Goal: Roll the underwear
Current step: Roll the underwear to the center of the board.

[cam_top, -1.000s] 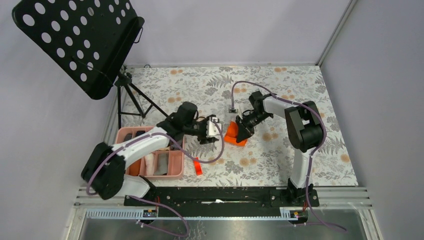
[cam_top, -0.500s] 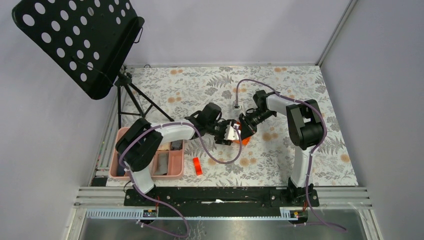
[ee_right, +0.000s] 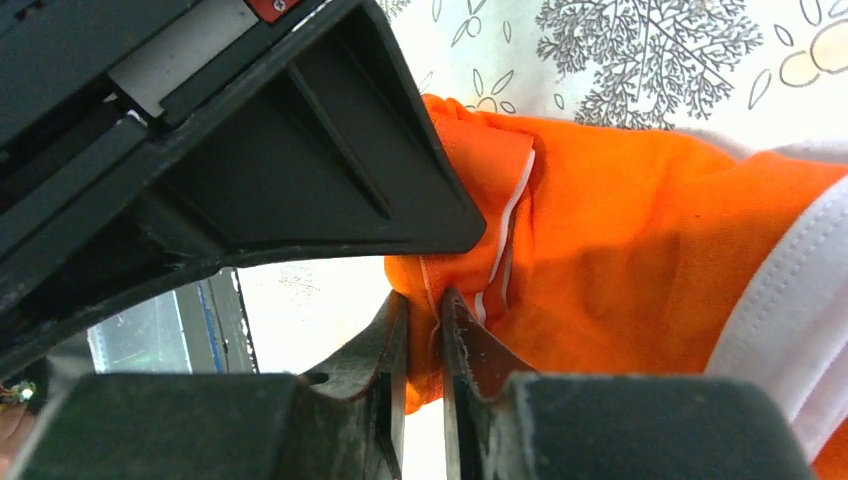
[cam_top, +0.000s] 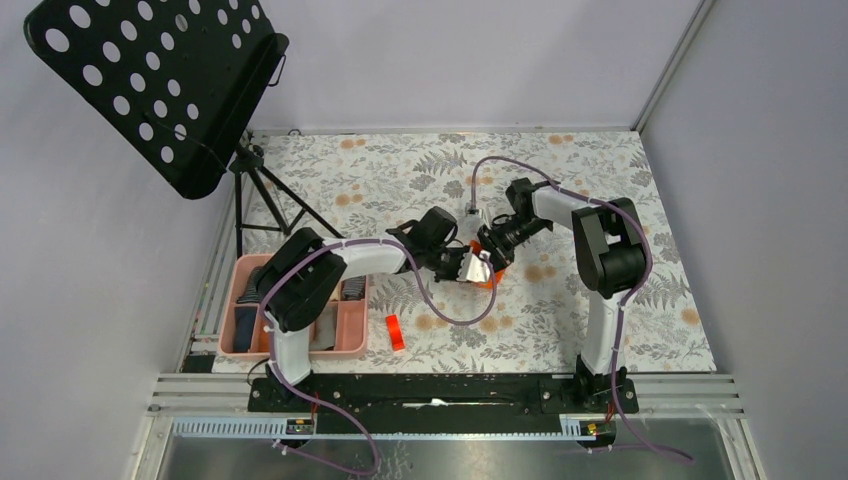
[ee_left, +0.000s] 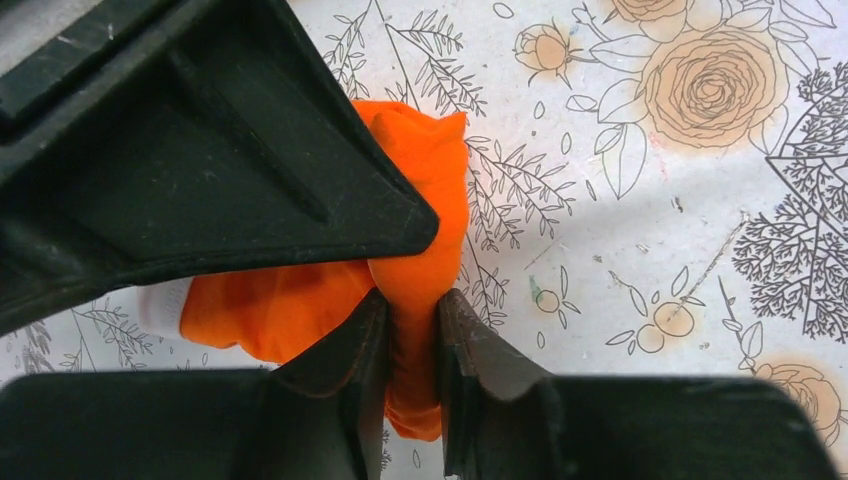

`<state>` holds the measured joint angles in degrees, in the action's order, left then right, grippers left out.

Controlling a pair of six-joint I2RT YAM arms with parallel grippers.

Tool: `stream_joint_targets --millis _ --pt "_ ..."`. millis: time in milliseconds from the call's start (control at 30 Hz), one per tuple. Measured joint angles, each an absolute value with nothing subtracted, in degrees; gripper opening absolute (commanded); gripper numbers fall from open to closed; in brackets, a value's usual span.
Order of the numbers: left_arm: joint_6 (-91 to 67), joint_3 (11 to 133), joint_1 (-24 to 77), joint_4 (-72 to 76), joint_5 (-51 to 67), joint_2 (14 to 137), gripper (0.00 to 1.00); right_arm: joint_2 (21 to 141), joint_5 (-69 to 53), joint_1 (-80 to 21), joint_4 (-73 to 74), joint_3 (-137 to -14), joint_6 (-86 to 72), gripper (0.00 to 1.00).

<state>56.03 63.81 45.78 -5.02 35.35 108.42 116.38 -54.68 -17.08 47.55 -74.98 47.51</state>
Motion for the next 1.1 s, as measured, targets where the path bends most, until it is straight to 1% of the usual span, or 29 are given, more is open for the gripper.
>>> stream_joint_targets --millis 67,100,167,233,333,433,533,700,867,1100 --pt "55.4 64.8 45.8 -6.0 35.3 108.8 0.09 116.5 -54.1 -17.0 48.5 -75.8 46.9 0.38" --pt "55.0 65.3 45.8 -6.6 35.2 108.9 0.08 116.6 -53.8 -16.8 49.4 -76.5 46.7 0.42" --pt "54.3 66.3 45.9 -8.0 34.9 108.9 0.06 116.7 -53.7 -16.4 51.6 -78.4 46.4 0.44" --pt "53.8 66.9 46.1 -9.2 34.6 108.9 0.04 116.7 -54.1 -15.4 53.7 -80.5 46.2 0.42" --pt "52.9 67.2 46.3 -11.0 34.3 108.9 0.03 116.3 -55.0 -13.1 55.3 -81.5 44.6 0.37" --pt "52.0 67.3 46.4 -11.6 34.2 108.9 0.02 115.2 -54.9 -11.1 55.0 -80.2 41.4 0.30" --pt "50.9 67.8 46.4 -12.6 34.0 108.9 0.02 114.0 -52.9 -10.4 52.9 -77.3 37.1 0.26" --pt "49.2 69.2 46.4 -15.4 34.1 108.9 0.01 115.8 -48.4 -10.9 48.8 -76.4 31.5 0.25" --pt "47.0 72.2 46.4 -20.1 34.4 109.3 0.00 122.0 -45.1 -11.7 47.2 -80.6 28.4 0.25" --pt "43.8 76.4 46.0 -25.6 35.9 112.3 0.00 123.9 -43.5 -13.7 47.2 -85.2 27.2 0.25"
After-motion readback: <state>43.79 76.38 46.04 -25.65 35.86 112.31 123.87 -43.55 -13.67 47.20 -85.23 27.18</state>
